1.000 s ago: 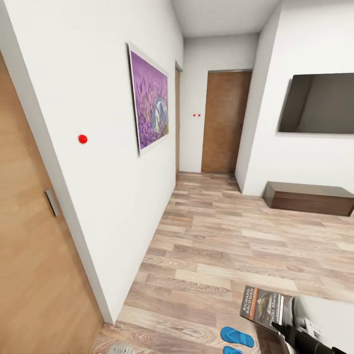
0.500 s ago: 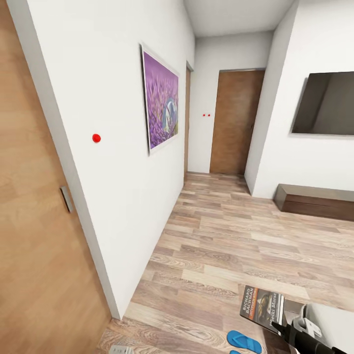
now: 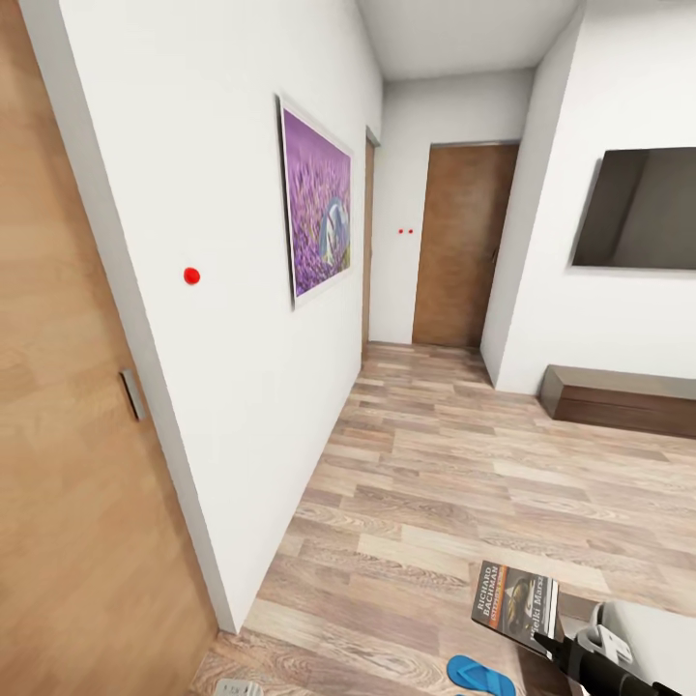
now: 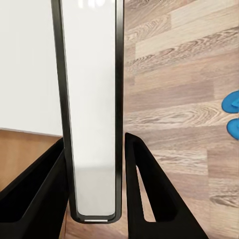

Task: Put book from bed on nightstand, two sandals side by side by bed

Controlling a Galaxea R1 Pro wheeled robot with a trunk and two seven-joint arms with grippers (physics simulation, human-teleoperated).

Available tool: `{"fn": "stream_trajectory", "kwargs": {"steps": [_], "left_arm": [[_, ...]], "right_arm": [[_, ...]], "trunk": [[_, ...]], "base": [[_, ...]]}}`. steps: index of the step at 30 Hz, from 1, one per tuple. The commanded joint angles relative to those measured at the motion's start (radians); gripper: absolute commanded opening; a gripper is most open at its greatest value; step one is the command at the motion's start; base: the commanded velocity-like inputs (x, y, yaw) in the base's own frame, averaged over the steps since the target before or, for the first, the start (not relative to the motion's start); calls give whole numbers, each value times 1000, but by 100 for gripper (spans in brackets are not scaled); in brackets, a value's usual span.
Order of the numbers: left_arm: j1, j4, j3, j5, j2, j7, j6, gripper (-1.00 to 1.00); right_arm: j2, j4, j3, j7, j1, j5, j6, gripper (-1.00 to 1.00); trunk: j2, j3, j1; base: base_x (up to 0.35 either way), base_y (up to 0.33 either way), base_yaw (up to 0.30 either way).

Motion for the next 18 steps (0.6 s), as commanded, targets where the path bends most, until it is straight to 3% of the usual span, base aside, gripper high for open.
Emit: {"fn": "stream_trajectory", "kwargs": {"steps": [1,18], "left_arm": [[-1,1,-9,7,0,-3,-4,100],[-1,1,-9,7,0,-3,-4,100]], "right_arm": [[0,0,-3,3,0,-6,11,-100],[0,0,-3,4,0,-6,11,-100]], "trunk": [[-1,-1,1],[-1,-16,1]], "base": [[0,0,0],[0,0,0]]}}
